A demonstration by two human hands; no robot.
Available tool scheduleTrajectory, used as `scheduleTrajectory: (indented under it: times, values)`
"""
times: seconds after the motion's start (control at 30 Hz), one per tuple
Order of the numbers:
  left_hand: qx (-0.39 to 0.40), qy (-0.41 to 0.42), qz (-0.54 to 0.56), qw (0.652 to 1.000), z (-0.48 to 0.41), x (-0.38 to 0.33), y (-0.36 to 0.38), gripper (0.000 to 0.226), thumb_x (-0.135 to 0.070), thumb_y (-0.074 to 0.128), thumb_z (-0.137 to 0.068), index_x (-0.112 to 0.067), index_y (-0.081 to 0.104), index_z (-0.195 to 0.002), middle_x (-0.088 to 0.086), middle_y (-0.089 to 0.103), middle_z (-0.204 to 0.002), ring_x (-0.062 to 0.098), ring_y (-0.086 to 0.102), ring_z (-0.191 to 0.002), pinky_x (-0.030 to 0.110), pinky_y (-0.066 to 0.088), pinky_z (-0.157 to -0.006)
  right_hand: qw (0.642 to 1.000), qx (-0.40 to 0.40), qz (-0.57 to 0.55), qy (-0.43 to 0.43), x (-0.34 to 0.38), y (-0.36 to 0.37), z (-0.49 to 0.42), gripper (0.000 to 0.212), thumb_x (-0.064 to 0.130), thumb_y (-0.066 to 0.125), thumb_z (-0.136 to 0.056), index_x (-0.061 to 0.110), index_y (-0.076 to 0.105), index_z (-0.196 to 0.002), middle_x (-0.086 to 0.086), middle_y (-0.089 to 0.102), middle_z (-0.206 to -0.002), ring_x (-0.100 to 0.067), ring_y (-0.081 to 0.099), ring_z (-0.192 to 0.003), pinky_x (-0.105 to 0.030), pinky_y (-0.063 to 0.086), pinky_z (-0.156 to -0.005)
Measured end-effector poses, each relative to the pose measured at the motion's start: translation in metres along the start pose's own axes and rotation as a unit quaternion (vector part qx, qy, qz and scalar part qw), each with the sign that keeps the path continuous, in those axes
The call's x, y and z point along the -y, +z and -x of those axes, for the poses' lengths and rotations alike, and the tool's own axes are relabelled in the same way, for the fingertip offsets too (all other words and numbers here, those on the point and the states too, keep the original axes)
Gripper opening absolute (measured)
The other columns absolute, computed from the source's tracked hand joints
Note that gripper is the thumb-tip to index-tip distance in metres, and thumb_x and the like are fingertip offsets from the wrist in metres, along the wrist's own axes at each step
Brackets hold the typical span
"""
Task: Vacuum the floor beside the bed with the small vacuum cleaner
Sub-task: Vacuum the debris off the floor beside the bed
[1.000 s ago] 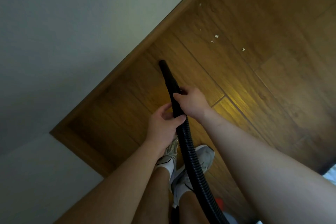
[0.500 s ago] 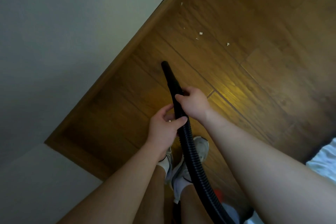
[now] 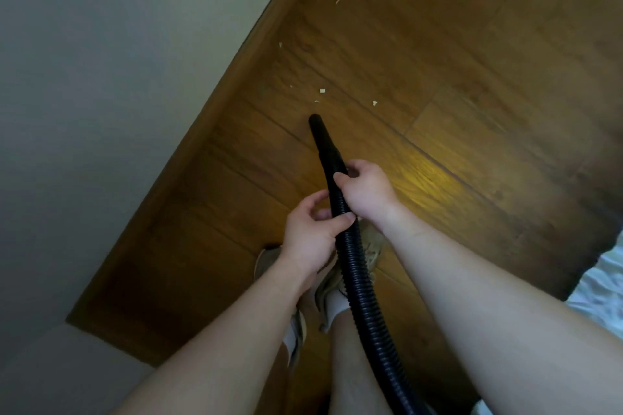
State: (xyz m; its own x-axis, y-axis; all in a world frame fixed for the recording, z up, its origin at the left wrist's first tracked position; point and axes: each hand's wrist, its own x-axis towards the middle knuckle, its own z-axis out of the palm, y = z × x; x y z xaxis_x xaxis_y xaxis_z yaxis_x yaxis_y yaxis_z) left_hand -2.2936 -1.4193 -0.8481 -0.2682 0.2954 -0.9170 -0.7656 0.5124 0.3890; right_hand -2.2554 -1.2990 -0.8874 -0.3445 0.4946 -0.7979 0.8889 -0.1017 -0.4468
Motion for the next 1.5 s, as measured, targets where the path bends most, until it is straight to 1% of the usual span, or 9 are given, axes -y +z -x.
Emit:
scheduleTrajectory:
  times: [0.07, 0.17, 0.3, 0.7, 0.87, 1.07, 1.17, 1.33, 1.5]
  values:
    - [-0.007, -0.001, -0.006, 1.000, -0.006, -0.006, 0.009, 0.063, -0.005, 0.079, -0.085, -0.022, 0.053, -0.140, 0.005, 0.076, -0.107, 0.016, 0.076, -0.091, 0.035, 0.062, -0.083, 1.000, 0.006, -0.002, 0.000, 0.001, -0.009, -0.007, 0.037, 0.025, 0.057, -0.097, 0.011, 0.060, -0.131, -0.007, 0.069, -0.117, -0.023, 0.065, -0.102, -0.029, 0.050, -0.086]
    - [-0.013, -0.001, -0.004, 1.000, -0.012, -0.016, 0.020, 0.062, -0.002, 0.078, -0.085, -0.020, 0.053, -0.138, 0.007, 0.076, -0.104, 0.015, 0.077, -0.085, 0.027, 0.061, -0.069, 1.000, 0.019, -0.004, 0.002, 0.003, -0.018, -0.019, 0.040, 0.025, 0.057, -0.097, 0.010, 0.058, -0.135, -0.008, 0.068, -0.122, -0.024, 0.064, -0.108, -0.029, 0.049, -0.090]
    - [-0.020, -0.002, -0.004, 1.000, -0.018, -0.026, 0.035, 0.062, -0.001, 0.077, -0.085, -0.019, 0.052, -0.138, 0.008, 0.076, -0.103, 0.014, 0.077, -0.082, 0.024, 0.060, -0.066, 1.000, 0.022, -0.008, 0.007, 0.004, -0.032, -0.031, 0.038, 0.024, 0.056, -0.098, 0.012, 0.059, -0.134, -0.006, 0.069, -0.119, -0.021, 0.063, -0.102, -0.025, 0.044, -0.082]
    - [-0.025, -0.015, -0.021, 0.999, -0.036, -0.039, 0.071, 0.057, 0.001, 0.077, -0.085, -0.025, 0.055, -0.130, 0.009, 0.075, -0.106, 0.020, 0.077, -0.089, 0.034, 0.063, -0.077, 0.998, 0.055, -0.036, 0.024, -0.007, -0.066, -0.055, 0.044, 0.025, 0.056, -0.099, 0.012, 0.052, -0.141, -0.007, 0.064, -0.131, -0.024, 0.062, -0.115, -0.028, 0.047, -0.093]
    - [-0.064, 0.000, -0.039, 0.997, -0.040, -0.035, 0.070, 0.061, 0.000, 0.077, -0.084, -0.023, 0.055, -0.135, 0.012, 0.075, -0.108, 0.024, 0.076, -0.094, 0.042, 0.062, -0.087, 0.996, 0.073, -0.044, 0.018, -0.003, -0.060, -0.061, 0.042, 0.024, 0.055, -0.099, 0.014, 0.054, -0.140, -0.005, 0.065, -0.128, -0.021, 0.063, -0.111, -0.024, 0.045, -0.086]
    - [-0.056, -0.005, -0.042, 0.998, -0.039, -0.038, 0.069, 0.056, 0.000, 0.077, -0.086, -0.027, 0.056, -0.130, 0.010, 0.075, -0.106, 0.021, 0.076, -0.092, 0.029, 0.062, -0.077, 0.995, 0.072, -0.068, 0.027, -0.003, -0.061, -0.057, 0.041, 0.022, 0.054, -0.100, 0.013, 0.053, -0.140, -0.006, 0.064, -0.131, -0.021, 0.062, -0.114, -0.025, 0.045, -0.087]
    - [-0.041, -0.016, -0.058, 0.997, -0.037, -0.037, 0.075, 0.055, 0.001, 0.076, -0.085, -0.028, 0.056, -0.126, 0.008, 0.076, -0.105, 0.021, 0.076, -0.092, 0.032, 0.062, -0.079, 0.994, 0.056, -0.080, 0.043, -0.009, -0.068, -0.051, 0.040, 0.021, 0.054, -0.100, 0.013, 0.054, -0.139, -0.006, 0.064, -0.131, -0.022, 0.062, -0.115, -0.025, 0.045, -0.088]
    - [-0.014, -0.030, -0.069, 0.997, -0.031, -0.033, 0.089, 0.053, 0.004, 0.075, -0.085, -0.028, 0.057, -0.123, 0.011, 0.076, -0.107, 0.024, 0.076, -0.094, 0.036, 0.062, -0.082, 0.995, 0.031, -0.070, 0.064, -0.024, -0.082, -0.044, 0.043, 0.023, 0.056, -0.098, 0.014, 0.054, -0.140, -0.007, 0.064, -0.131, -0.024, 0.061, -0.117, -0.032, 0.047, -0.100]
    - [0.017, -0.039, -0.095, 0.995, -0.026, -0.029, 0.104, 0.051, 0.003, 0.075, -0.086, -0.031, 0.056, -0.119, 0.013, 0.075, -0.110, 0.027, 0.074, -0.099, 0.037, 0.061, -0.084, 0.992, 0.013, -0.084, 0.090, -0.041, -0.095, -0.036, 0.045, 0.024, 0.056, -0.098, 0.014, 0.051, -0.142, -0.007, 0.063, -0.132, -0.024, 0.061, -0.118, -0.032, 0.047, -0.100]
